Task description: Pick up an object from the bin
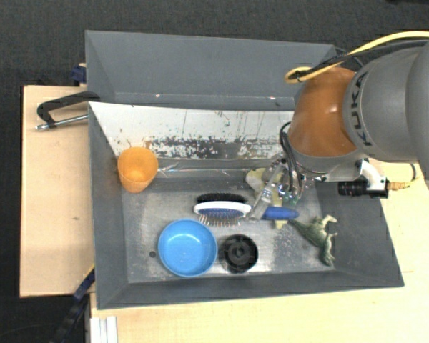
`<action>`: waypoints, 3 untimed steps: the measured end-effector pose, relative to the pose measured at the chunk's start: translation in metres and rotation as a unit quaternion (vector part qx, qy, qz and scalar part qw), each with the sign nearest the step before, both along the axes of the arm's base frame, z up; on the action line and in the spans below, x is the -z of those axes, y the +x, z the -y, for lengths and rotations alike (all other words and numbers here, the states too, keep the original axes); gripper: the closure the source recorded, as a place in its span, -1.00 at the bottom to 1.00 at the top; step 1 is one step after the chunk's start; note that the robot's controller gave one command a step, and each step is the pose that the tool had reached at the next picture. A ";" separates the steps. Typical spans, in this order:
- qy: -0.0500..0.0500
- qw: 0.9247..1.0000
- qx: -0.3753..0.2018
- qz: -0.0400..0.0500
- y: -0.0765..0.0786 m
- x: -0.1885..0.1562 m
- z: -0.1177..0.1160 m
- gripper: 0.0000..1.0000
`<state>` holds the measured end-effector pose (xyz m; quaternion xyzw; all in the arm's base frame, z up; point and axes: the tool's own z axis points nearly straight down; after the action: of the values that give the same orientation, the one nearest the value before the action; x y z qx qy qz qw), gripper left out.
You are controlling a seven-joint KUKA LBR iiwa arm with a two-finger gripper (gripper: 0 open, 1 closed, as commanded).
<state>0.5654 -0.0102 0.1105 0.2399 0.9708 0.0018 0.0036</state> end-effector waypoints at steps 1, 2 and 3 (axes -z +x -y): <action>0.000 0.993 0.116 0.001 -0.004 0.036 -0.032 -1.00; 0.002 0.991 0.137 0.002 -0.018 0.036 -0.048 -1.00; 0.000 0.991 0.137 -0.003 -0.021 0.040 -0.047 1.00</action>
Offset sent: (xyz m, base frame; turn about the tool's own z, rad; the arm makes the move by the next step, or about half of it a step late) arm -0.0074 0.0319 -0.0405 0.2329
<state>0.5444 0.0372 0.0704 0.3709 0.9287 0.0005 0.0006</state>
